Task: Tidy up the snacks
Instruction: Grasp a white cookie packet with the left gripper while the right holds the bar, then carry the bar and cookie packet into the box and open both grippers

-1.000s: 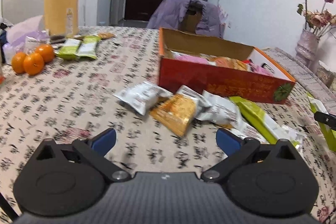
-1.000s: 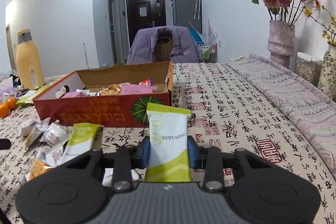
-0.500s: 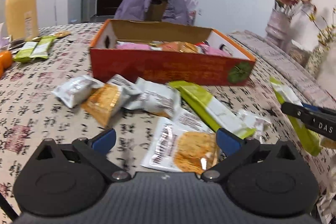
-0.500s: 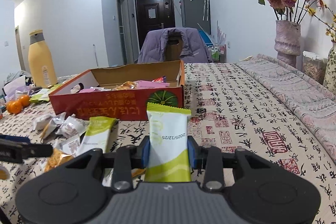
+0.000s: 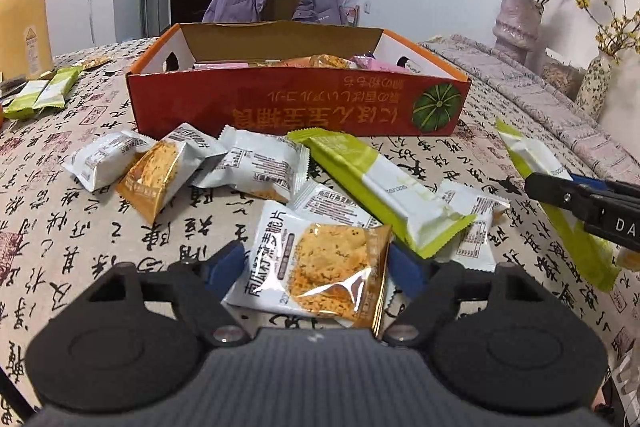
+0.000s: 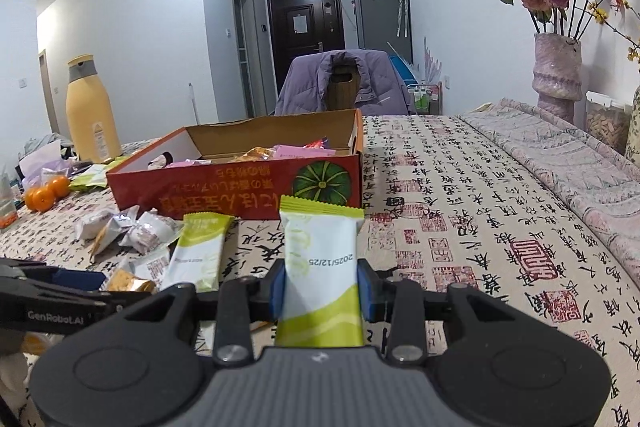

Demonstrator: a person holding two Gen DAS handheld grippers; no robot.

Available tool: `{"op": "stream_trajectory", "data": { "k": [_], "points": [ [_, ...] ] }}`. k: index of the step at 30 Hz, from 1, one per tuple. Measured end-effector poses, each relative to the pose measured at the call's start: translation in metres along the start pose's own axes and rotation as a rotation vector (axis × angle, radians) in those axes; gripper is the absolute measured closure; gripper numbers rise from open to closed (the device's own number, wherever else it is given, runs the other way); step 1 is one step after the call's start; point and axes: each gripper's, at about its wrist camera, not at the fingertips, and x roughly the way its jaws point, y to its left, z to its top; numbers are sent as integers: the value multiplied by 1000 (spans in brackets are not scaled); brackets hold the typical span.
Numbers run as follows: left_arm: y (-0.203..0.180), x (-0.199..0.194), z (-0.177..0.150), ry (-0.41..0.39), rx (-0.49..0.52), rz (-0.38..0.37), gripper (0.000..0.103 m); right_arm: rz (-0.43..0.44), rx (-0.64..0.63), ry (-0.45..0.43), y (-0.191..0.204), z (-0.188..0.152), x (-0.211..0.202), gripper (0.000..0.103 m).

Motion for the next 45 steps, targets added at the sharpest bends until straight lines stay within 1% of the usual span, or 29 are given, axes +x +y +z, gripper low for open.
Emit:
{"op": "stream_trajectory", "data": {
  "k": [1,4,13,18,23,32,40,45],
  "points": [
    [1,-1,-1,-4,2,-3,34,1,0,0,0,0,0,68],
    [2,-5,-4,-12,12,-5,37,4,0,-1,1,0,0,68],
    [8,-24,-2,-61,1,-10,38,7,-7,-10,6,1,-3,68],
    [12,-33,10,-101,9,-6,38,12,-22,-30,12,10,-3,68],
    [15,-37,33,-158,10,0,38,24,-37,-68,20,28,2,68],
    [19,-25,92,-264,6,37,38,43,-70,-145,41,80,27,68],
    [33,4,136,-298,-36,58,38,45,-84,-155,57,126,78,68],
    [46,37,159,-296,-85,88,38,23,-71,-142,60,148,120,68]
  ]
}}
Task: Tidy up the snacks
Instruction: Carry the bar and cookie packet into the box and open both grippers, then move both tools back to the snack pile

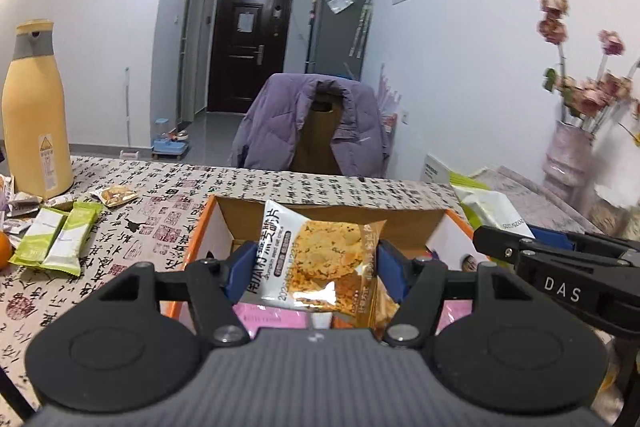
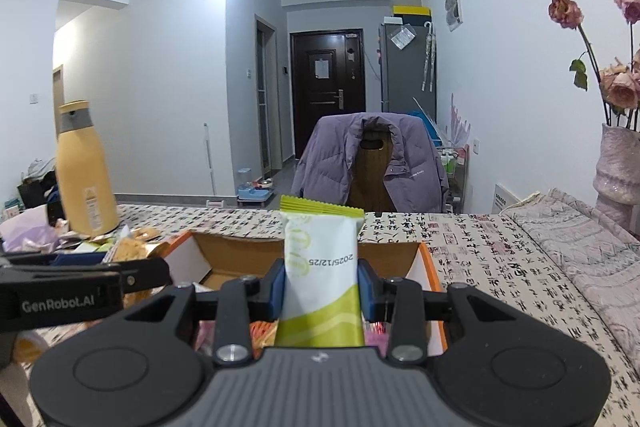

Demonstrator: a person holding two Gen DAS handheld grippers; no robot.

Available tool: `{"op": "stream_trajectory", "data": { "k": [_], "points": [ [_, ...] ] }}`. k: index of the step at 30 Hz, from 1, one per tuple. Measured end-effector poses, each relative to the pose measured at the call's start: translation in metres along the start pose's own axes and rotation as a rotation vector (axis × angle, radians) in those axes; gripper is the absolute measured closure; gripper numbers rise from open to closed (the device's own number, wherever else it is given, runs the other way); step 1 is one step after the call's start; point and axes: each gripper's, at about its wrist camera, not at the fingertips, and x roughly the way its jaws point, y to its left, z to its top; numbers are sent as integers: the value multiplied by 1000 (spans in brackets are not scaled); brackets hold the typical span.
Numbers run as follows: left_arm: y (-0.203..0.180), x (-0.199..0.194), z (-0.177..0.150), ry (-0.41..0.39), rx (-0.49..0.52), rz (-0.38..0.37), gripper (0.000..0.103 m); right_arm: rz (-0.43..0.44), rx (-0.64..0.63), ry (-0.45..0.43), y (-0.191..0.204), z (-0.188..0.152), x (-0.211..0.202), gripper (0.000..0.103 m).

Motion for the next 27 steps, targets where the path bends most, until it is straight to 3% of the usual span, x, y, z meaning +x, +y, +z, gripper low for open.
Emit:
{"op": "stream_trajectory", "data": {
  "k": [11,13,14,15,16,17,18,27],
  "points": [
    [14,55,-23,30,24,59,38,-36,59,78,-19,-20,73,65],
    [16,55,-25,28,20,52,27,-34,79,99,-24,-23,76,62],
    [18,53,-26,22,13,55,23,-35,89,109,-26,-25,77,53],
    [20,51,-26,12,5,55,15,-33,101,118,-29,-26,77,34],
    [21,50,-25,6,-1,54,5,-29,114,120,-30,-27,76,24],
    [22,48,-25,-3,-7,59,0,-30,127,113,-33,-28,75,7],
    [22,46,-25,-15,-15,68,0,-33,134,105,-34,-28,73,0],
    [24,49,-21,9,-50,92,0,-51,152,65,-40,-22,65,0]
  ]
}}
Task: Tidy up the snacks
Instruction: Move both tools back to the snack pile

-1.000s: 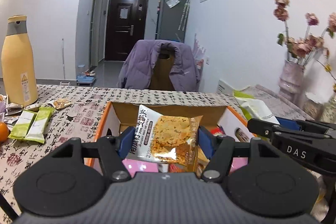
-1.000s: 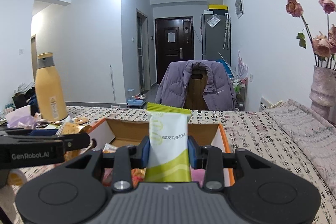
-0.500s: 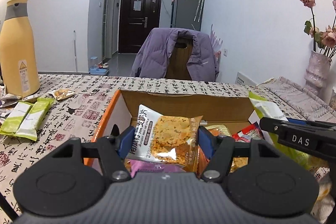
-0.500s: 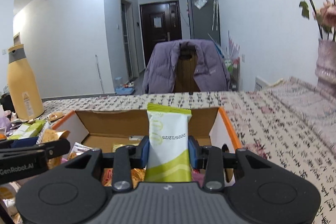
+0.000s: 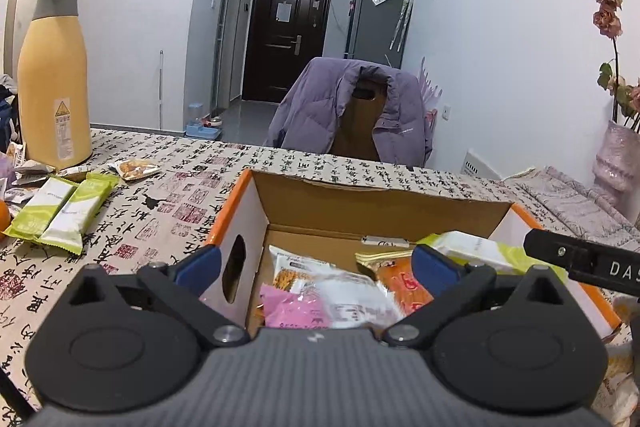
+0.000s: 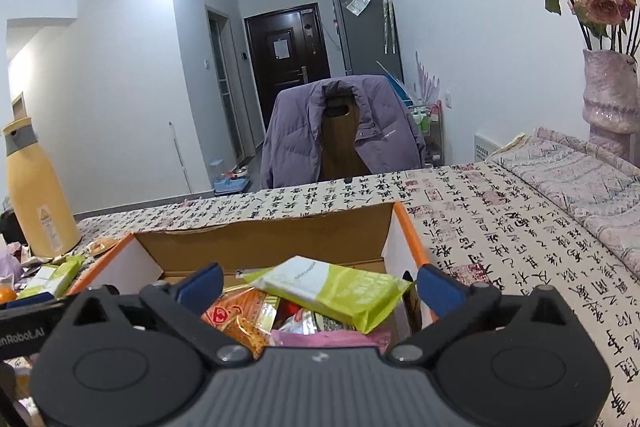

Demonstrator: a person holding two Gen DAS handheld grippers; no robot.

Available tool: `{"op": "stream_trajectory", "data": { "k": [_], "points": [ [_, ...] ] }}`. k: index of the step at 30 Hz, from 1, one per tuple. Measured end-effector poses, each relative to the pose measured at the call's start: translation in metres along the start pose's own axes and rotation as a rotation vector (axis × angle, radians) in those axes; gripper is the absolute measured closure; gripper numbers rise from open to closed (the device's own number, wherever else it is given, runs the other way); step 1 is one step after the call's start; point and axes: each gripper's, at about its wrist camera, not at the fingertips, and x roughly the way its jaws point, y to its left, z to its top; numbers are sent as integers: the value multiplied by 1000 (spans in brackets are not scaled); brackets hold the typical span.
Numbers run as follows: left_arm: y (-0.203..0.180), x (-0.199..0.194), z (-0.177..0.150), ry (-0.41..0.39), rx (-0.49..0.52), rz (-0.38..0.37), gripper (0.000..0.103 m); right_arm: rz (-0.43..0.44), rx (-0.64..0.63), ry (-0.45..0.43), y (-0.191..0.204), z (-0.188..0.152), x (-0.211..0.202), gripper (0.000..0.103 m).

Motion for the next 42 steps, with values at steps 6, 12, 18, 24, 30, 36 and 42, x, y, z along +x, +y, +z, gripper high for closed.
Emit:
{"op": "stream_trajectory", "data": {
  "k": [6,12,18,24,30,36,42],
  "points": [
    [-5,-15,10,-10,-13,-1,0,7,-32,-34,9,15,-22,0],
    [-3,-34,14,-9,-22,-3,0,10,-62,-52,14,21,-51,0],
    [7,-57,5,15,-26,3,0,13,-69,-33,15,11,-77,0],
    [20,-87,-19,56,-23,-23,0,21,-109,20,19,-15,-99,0],
    [28,-112,-50,114,-26,-58,0,28,-143,87,24,-51,-119,0],
    [29,-132,-85,166,7,-85,0,17,-161,136,21,-81,-139,0],
    [31,-141,-112,182,32,-91,0,-14,-155,187,8,-107,-156,0]
  ]
}}
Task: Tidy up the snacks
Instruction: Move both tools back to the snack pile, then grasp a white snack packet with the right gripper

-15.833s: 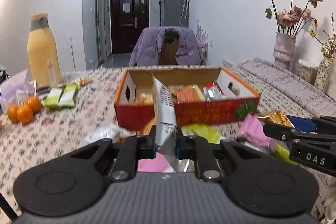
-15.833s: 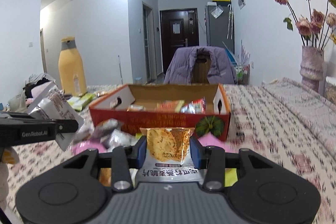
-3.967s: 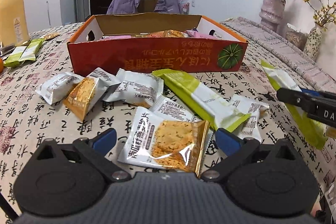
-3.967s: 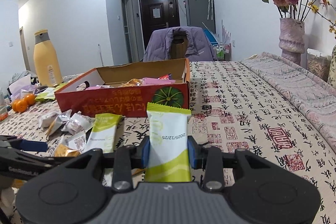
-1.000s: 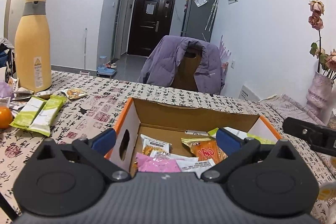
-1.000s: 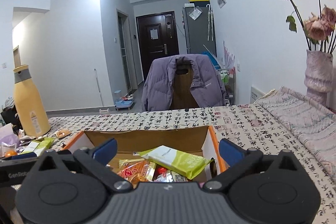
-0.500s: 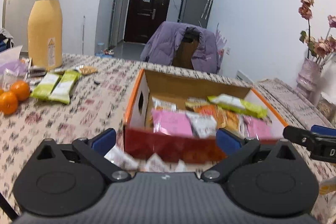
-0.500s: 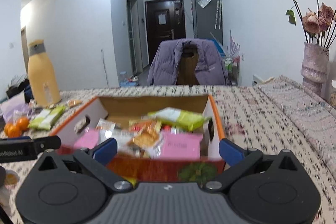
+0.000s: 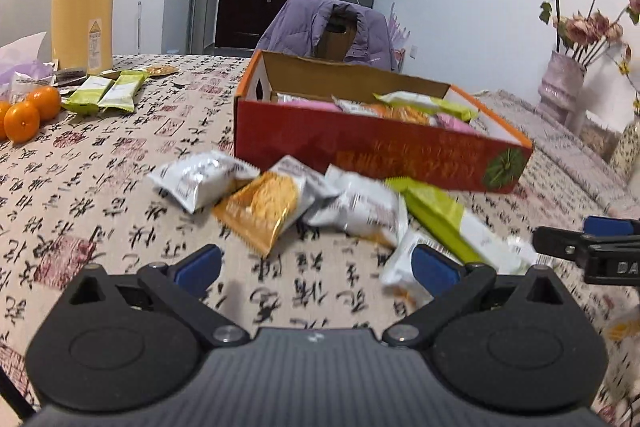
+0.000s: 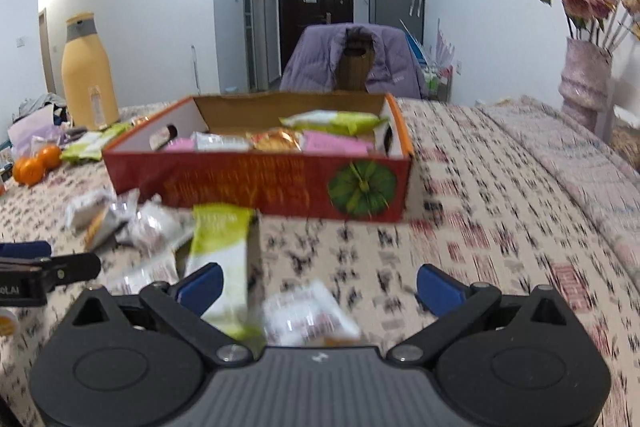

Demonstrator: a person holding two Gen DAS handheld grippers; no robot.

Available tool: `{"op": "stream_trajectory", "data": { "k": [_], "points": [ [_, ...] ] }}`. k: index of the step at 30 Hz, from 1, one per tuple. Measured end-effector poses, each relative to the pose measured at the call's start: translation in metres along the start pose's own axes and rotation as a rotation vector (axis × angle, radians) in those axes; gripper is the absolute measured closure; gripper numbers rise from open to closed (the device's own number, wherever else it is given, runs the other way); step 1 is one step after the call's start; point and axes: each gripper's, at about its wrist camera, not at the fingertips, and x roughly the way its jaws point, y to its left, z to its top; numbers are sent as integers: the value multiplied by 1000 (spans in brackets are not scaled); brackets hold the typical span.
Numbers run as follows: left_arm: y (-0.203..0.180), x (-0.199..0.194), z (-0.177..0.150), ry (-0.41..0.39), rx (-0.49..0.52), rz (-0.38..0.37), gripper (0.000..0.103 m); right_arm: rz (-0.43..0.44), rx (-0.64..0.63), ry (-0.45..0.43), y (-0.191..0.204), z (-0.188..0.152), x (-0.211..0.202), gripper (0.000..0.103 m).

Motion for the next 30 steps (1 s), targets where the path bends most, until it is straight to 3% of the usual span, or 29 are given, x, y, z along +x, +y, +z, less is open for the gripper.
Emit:
{"op": "stream_trajectory", "data": {
  "k": [4,9,19,22,26,30],
  "points": [
    [5,-3,-2,-16,-30,-21,0,-9,20,34,-7,-15,-6,0],
    [11,-2,-4,-10,-66,-44,0,12,-45,82,4,-28,-5,0],
    [13,-1,-4,9,-77,-73,0,-38,-78,135,14,-12,25,1],
    [16,1,-4,20,-95,-79,0,-37,-27,128,8,-10,32,13],
    [18,2,-4,28,-111,-87,0,12,-31,100,11,-11,29,37],
    [18,3,-4,33,-112,-88,0,21,-31,79,12,-16,23,46]
  ]
}}
